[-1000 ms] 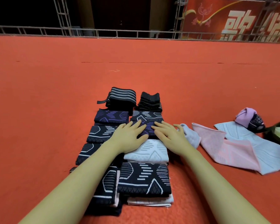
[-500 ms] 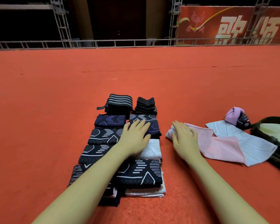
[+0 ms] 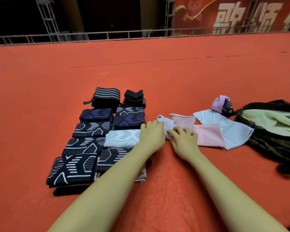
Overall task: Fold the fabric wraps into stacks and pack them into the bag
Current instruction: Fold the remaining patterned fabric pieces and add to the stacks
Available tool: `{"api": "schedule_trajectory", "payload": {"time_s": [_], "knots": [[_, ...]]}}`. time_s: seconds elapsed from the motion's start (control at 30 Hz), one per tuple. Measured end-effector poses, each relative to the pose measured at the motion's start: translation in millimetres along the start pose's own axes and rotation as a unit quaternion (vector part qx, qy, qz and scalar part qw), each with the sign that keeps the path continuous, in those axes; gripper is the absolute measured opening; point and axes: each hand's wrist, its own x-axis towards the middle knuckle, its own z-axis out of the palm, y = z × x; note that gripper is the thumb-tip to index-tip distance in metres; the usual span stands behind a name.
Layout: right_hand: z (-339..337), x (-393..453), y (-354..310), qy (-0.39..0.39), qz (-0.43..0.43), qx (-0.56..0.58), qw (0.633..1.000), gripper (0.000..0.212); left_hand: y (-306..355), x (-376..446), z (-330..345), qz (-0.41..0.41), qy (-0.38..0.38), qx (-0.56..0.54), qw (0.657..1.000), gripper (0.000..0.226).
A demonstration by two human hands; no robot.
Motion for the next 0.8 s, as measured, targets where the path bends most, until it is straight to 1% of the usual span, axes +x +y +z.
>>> {"api": "schedule_trajectory", "payload": {"time_s": [0.13,0.2,0.27,0.33,0.37,0.43,0.47,0.5,0.57,0.67,0.73,0.8], "knots": [[6,-1,9,0.003,-0.008,0.033,0.999,0.034,2,16,18,-0.021,-0.021,0.014,0.999,0.037],[9,4,11,0.011,-0.002,0.057,0.998,0.031,3,21,24,-0.032,0.000,0.015,0.999,0.034],[14,7,11,0.033,0.013,0.102,0.994,0.030,3,23,29,-0.037,0.023,0.030,0.999,0.035],[22,7,11,0.080,0.028,0.156,0.984,0.029,3,25,34,-0.027,0.024,0.063,0.997,0.034],[25,7,12,0.104,0.030,0.176,0.978,0.027,3,26,36,-0.020,0.034,0.078,0.996,0.030],[29,5,11,0.135,0.031,0.198,0.970,0.028,4,27,33,-0.012,0.096,0.101,0.990,0.015],[29,4,11,0.146,0.032,0.205,0.967,0.030,5,29,30,-0.007,0.114,0.109,0.987,0.013],[27,3,11,0.161,0.037,0.212,0.963,0.031,7,32,29,0.002,0.126,0.105,0.986,0.021],[19,0,12,0.189,0.066,0.239,0.950,0.031,11,31,26,0.027,0.140,0.066,0.988,0.028],[7,-10,15,0.222,0.107,0.307,0.919,0.036,25,20,16,0.048,0.191,-0.017,0.980,0.022],[0,-22,15,0.257,0.107,0.350,0.895,0.043,36,4,14,0.046,0.226,-0.092,0.969,0.021],[-5,-38,16,0.276,0.089,0.374,0.881,0.041,43,-17,16,0.036,0.248,-0.186,0.950,0.020]]}}
